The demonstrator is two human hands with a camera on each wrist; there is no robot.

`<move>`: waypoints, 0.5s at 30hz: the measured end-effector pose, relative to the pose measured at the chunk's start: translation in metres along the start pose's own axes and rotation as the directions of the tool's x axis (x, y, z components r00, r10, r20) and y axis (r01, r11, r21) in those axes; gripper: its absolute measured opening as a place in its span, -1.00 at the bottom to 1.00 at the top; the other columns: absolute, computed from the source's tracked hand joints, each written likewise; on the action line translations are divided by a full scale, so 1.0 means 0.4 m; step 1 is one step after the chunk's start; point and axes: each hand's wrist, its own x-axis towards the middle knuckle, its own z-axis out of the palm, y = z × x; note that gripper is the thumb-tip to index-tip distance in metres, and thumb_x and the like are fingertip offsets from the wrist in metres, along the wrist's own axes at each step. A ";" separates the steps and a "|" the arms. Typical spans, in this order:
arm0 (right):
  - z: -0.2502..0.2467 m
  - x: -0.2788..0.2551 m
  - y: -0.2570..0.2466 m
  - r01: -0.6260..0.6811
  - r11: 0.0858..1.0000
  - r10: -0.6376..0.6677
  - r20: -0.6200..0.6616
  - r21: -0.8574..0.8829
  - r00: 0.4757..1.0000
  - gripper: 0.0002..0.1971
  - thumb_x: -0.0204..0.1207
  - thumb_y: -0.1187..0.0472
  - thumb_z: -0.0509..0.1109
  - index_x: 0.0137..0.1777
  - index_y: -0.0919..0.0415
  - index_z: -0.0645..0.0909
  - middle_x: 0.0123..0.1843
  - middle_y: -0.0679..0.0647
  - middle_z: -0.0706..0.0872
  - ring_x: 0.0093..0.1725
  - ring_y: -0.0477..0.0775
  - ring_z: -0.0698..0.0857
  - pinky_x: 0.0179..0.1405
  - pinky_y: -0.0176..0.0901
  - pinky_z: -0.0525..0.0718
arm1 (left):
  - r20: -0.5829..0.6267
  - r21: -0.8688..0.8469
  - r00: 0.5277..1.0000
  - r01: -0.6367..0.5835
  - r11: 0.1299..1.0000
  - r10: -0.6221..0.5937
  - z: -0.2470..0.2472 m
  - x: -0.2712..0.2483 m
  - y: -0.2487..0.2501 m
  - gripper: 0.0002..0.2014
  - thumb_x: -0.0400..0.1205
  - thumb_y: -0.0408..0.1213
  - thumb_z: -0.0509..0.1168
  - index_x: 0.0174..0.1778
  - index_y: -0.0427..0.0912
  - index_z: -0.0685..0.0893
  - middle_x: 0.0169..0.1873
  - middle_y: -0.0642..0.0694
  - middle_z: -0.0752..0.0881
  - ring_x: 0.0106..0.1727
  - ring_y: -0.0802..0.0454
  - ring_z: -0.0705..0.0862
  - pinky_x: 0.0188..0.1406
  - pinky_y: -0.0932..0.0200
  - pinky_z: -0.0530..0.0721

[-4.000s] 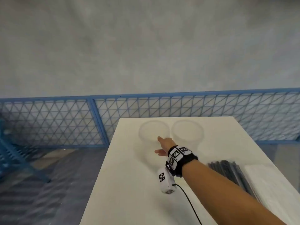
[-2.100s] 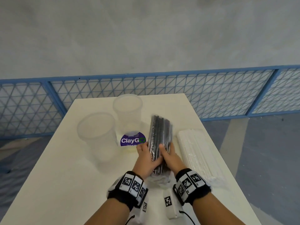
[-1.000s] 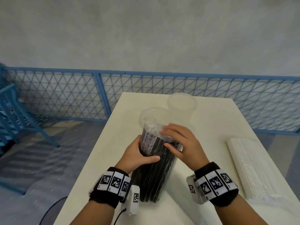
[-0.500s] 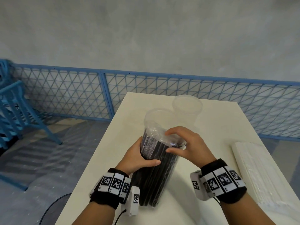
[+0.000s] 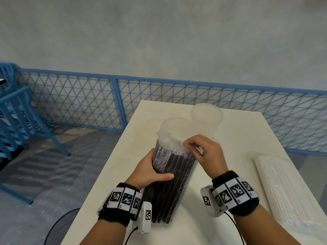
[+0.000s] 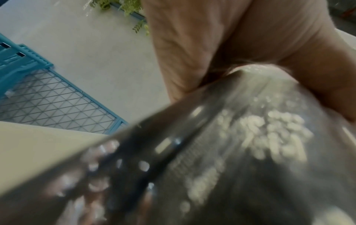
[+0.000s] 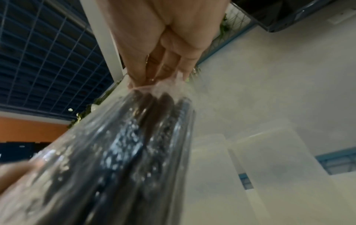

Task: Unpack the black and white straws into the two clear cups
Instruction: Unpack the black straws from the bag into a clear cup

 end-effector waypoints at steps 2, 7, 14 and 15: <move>-0.012 0.026 -0.010 -0.078 0.995 0.081 -0.054 0.060 0.995 -0.93 0.49 0.34 0.40 -0.21 0.22 0.66 -0.24 0.00 0.72 -0.22 -0.14 0.62 -0.19 -0.49 0.54 | 0.009 0.014 1.000 -0.003 1.000 0.003 -0.006 -0.005 0.003 -0.24 0.21 -0.20 0.67 0.29 0.16 0.47 0.18 0.17 0.69 0.20 0.30 0.66 0.21 0.28 0.61; -0.044 0.092 0.014 -0.333 0.940 0.340 -0.165 0.068 0.926 -0.88 0.49 0.24 0.43 -0.25 0.04 0.62 -0.29 -0.09 0.69 -0.42 -0.21 0.59 -0.39 -0.53 0.46 | 0.031 0.037 0.999 -0.031 0.999 0.030 -0.024 -0.018 0.011 -0.24 0.25 -0.28 0.65 0.32 0.16 0.46 0.16 0.22 0.69 0.18 0.43 0.64 0.05 0.56 0.57; -0.028 0.098 -0.084 -0.170 0.968 0.182 -0.051 0.185 0.982 -0.89 0.45 0.16 0.47 -0.14 0.16 0.62 -0.27 -0.06 0.71 -0.33 -0.10 0.69 -0.27 -0.35 0.62 | -0.059 0.062 0.997 -0.052 0.997 0.055 -0.048 -0.023 0.008 -0.32 0.22 -0.30 0.67 0.15 0.24 0.50 0.07 0.20 0.72 0.09 0.48 0.66 -0.03 0.60 0.57; -0.018 0.094 -0.092 -0.159 0.984 0.150 0.106 0.082 0.983 -0.83 0.43 0.09 0.48 -0.07 0.15 0.64 -0.20 -0.06 0.72 -0.23 -0.12 0.69 -0.19 -0.34 0.60 | -0.066 0.068 0.996 -0.060 0.996 0.065 -0.050 -0.023 0.009 -0.31 0.22 -0.29 0.67 0.16 0.24 0.50 0.07 0.20 0.73 0.09 0.45 0.67 -0.01 0.58 0.58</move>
